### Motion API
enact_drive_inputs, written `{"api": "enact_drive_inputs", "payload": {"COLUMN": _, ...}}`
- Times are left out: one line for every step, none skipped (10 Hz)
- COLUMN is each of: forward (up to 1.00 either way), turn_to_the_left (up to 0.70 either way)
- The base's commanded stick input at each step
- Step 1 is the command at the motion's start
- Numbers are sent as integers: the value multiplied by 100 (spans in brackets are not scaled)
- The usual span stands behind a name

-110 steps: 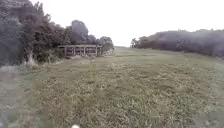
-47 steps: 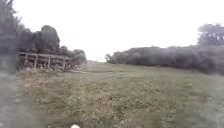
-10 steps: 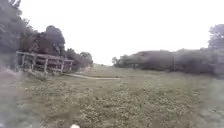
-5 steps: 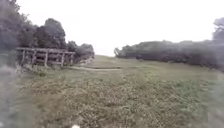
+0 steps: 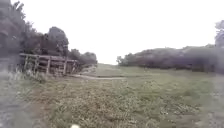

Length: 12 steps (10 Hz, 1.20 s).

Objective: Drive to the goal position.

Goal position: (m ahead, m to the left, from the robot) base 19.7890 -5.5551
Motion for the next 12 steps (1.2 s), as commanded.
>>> {"api": "enact_drive_inputs", "payload": {"forward": 50, "turn_to_the_left": 0}}
{"api": "enact_drive_inputs", "payload": {"forward": 50, "turn_to_the_left": 0}}
{"api": "enact_drive_inputs", "payload": {"forward": 50, "turn_to_the_left": -2}}
{"api": "enact_drive_inputs", "payload": {"forward": 50, "turn_to_the_left": -39}}
{"api": "enact_drive_inputs", "payload": {"forward": 50, "turn_to_the_left": -50}}
{"api": "enact_drive_inputs", "payload": {"forward": 50, "turn_to_the_left": -50}}
{"api": "enact_drive_inputs", "payload": {"forward": 50, "turn_to_the_left": -50}}
{"api": "enact_drive_inputs", "payload": {"forward": 50, "turn_to_the_left": -50}}
{"api": "enact_drive_inputs", "payload": {"forward": 50, "turn_to_the_left": 0}}
{"api": "enact_drive_inputs", "payload": {"forward": 50, "turn_to_the_left": 0}}
{"api": "enact_drive_inputs", "payload": {"forward": 50, "turn_to_the_left": 0}}
{"api": "enact_drive_inputs", "payload": {"forward": 50, "turn_to_the_left": 0}}
